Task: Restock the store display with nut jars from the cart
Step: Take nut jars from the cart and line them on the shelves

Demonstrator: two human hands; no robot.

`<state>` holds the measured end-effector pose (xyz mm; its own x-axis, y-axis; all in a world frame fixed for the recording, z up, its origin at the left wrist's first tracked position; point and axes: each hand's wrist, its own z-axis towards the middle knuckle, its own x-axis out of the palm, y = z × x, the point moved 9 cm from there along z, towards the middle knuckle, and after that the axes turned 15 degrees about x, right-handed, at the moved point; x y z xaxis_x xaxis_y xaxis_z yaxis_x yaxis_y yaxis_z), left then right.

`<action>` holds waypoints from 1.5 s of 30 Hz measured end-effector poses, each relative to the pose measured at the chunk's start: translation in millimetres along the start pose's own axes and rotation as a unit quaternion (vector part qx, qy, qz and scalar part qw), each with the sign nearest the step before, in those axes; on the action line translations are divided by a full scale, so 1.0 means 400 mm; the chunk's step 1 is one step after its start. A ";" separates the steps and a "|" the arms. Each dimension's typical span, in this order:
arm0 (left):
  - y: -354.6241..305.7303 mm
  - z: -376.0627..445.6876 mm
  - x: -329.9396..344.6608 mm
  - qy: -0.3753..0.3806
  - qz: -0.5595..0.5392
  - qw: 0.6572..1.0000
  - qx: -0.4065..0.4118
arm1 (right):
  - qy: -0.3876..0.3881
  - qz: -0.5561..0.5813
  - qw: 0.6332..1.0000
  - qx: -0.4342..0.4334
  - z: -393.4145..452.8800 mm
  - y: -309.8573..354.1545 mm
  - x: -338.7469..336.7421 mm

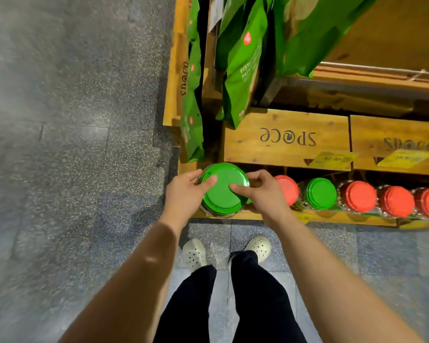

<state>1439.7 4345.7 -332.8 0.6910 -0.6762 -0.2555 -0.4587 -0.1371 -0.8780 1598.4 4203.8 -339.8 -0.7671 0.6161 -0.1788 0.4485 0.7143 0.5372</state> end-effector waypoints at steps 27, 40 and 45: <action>0.036 0.042 0.015 -0.010 0.069 0.997 -0.018 | -0.005 -0.045 0.999 -0.001 0.109 -0.034 0.022; -0.298 -0.032 0.002 0.073 0.315 0.941 0.099 | -0.091 -0.160 0.982 -0.047 -0.143 0.137 -0.106; -0.522 -0.112 0.051 0.092 0.328 0.920 0.193 | -0.130 -0.171 0.973 -0.078 -0.340 0.193 -0.202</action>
<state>1524.5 4328.3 -136.6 0.2139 -0.6375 -0.7402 -0.4865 0.5876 -0.6466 1632.5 4164.1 -171.8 -0.7079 0.4284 -0.5616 0.0964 0.8462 0.5241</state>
